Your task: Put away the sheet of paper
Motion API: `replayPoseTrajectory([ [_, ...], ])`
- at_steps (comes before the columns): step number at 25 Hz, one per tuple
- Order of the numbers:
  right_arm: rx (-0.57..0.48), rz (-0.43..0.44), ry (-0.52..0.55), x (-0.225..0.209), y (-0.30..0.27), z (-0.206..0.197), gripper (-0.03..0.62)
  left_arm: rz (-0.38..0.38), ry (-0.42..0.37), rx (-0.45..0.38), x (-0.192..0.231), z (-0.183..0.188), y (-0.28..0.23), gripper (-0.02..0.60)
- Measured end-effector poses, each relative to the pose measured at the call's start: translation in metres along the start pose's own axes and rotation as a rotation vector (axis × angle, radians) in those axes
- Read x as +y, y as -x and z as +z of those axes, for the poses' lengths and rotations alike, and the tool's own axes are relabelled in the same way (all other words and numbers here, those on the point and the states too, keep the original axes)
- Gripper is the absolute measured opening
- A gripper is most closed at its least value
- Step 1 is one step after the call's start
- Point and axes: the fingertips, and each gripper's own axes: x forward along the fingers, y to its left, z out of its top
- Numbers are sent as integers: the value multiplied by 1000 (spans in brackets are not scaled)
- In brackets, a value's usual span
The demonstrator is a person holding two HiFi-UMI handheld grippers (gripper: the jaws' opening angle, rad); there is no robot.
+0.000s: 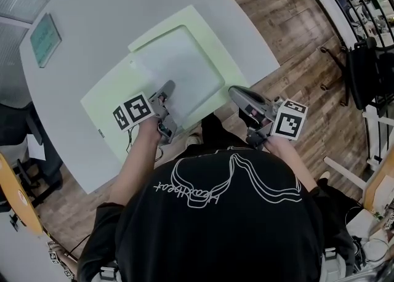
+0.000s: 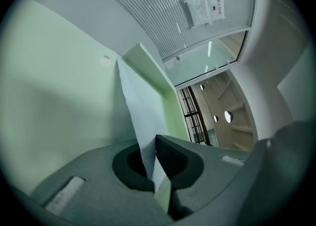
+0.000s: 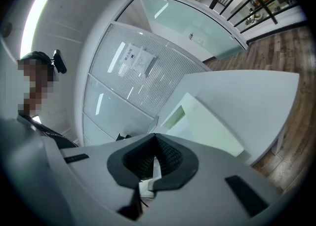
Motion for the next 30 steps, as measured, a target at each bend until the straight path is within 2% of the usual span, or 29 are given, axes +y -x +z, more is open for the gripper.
replayPoseTrajectory([
  [12,-1,-6,-16,-10,-1,1,9,13,-12,15,-2,-2,-15,12],
  [20,-6,0,-45,-14,-1,-1,9,114,-191,51,-3,-4,-22,19],
  [21,-4,3,-45,-13,-2,-1,9,121,-203,51,-4,-4,-22,35],
  [25,-3,8,-47,-12,-1,-1,9,161,-229,49,-5,-7,-25,181],
  [30,-4,11,-55,-12,-1,-1,9,334,-396,-7,-1,-3,-19,263],
])
